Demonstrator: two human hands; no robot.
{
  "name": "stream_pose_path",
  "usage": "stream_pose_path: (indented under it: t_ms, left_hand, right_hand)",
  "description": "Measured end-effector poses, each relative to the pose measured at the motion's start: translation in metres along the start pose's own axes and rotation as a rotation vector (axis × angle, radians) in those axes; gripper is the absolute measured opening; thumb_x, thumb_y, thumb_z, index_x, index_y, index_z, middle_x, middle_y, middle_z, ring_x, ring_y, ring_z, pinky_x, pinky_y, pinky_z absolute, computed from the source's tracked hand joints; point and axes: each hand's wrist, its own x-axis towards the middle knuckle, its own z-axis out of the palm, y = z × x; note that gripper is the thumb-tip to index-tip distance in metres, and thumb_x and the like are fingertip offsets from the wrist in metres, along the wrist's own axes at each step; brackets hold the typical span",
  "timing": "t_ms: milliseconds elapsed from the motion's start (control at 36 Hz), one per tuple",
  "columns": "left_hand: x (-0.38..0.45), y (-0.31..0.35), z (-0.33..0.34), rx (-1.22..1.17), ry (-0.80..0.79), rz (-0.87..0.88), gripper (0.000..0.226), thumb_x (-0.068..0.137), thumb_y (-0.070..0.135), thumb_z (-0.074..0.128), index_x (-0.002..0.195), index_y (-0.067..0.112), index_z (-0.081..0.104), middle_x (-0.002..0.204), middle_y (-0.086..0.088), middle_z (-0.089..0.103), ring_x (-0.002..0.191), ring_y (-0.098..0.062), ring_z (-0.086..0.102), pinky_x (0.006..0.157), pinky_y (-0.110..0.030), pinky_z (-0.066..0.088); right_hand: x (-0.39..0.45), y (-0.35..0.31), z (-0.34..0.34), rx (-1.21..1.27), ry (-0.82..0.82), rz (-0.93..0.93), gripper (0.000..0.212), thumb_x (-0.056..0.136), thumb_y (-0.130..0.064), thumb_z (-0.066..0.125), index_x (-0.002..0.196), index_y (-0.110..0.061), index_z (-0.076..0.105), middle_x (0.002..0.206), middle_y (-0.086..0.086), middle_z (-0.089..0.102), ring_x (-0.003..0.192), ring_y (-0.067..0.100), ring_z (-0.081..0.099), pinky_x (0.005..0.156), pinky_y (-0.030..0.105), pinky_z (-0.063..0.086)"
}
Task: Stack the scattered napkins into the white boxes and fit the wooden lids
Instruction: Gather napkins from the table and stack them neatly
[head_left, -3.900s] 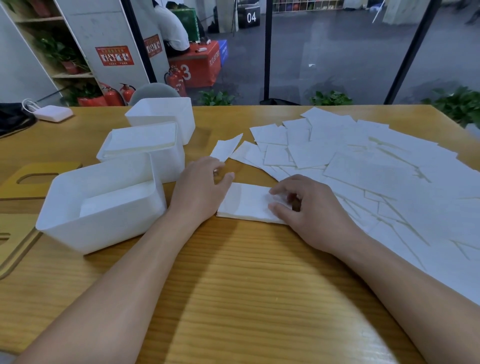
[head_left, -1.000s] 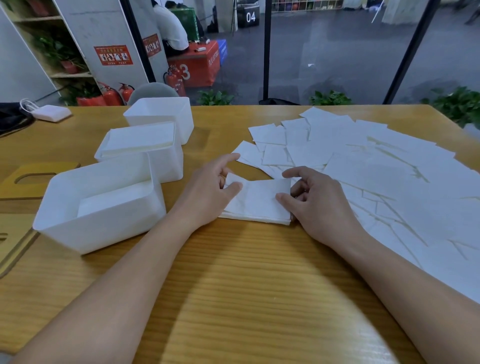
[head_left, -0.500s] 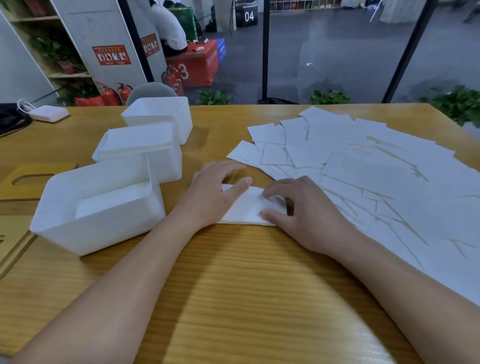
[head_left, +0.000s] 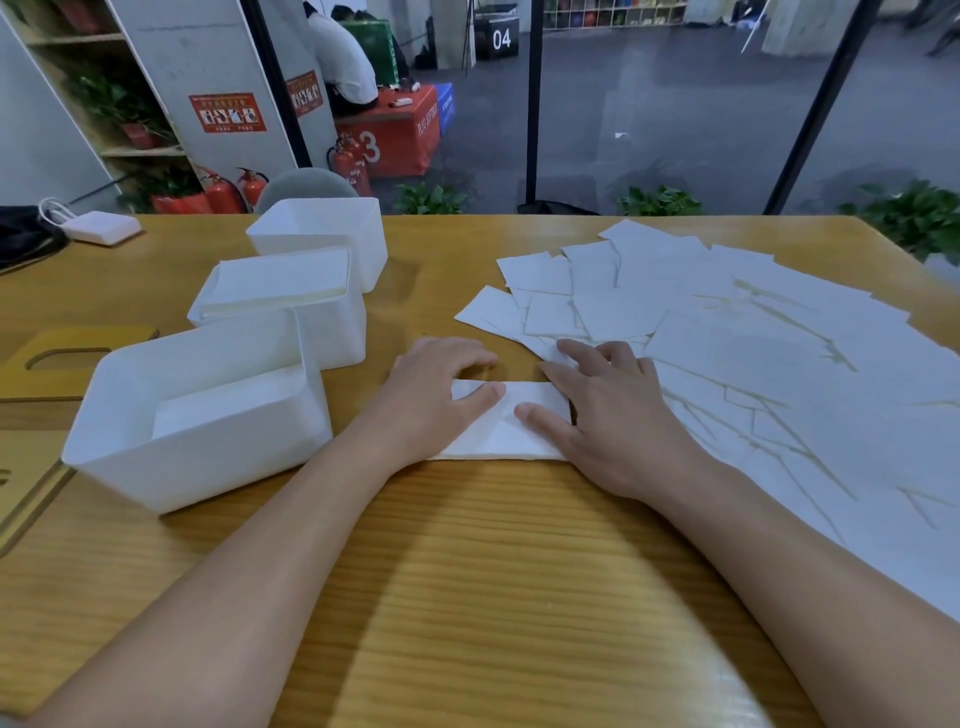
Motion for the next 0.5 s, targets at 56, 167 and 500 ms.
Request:
stream_pose_path:
  t_ms: [56,167,500]
  left_hand:
    - [-0.0001,-0.0002,-0.0004,0.003,-0.004,-0.002,0.04,0.105,0.051,0.064,0.141,0.035,0.067,0.146,0.027,0.056,0.146,-0.002,0.035,0.123,-0.049,0.036]
    - [0.0006,-0.0015,-0.0004,0.014,-0.009,0.001,0.041,0.105,0.053,0.063,0.142,0.036,0.067,0.145,0.029,0.055,0.147,-0.001,0.035,0.125,-0.048,0.034]
    - [-0.0022,0.004,-0.0042,0.036,-0.035,-0.004,0.043,0.106,0.052,0.061,0.145,0.034,0.065,0.149,0.026,0.054,0.148,-0.002,0.033,0.125,-0.043,0.033]
  right_hand:
    - [-0.0002,-0.0001,-0.0011,-0.005,0.011,0.0,0.084,0.094,-0.083,0.022,0.145,-0.028,0.061,0.164,-0.003,0.046,0.141,0.025,0.036,0.113,0.043,0.027]
    - [-0.0013,0.0014,-0.0039,-0.008,0.01,-0.007,0.08,0.097,-0.078,0.033,0.139,-0.02,0.067,0.156,-0.005,0.054,0.137,0.022,0.041,0.112,0.038,0.029]
    - [-0.0038,0.0083,-0.0066,0.103,0.094,-0.004,0.061,0.097,-0.07,0.053,0.136,-0.027,0.071,0.146,-0.005,0.06,0.133,0.02,0.046,0.111,0.04,0.037]
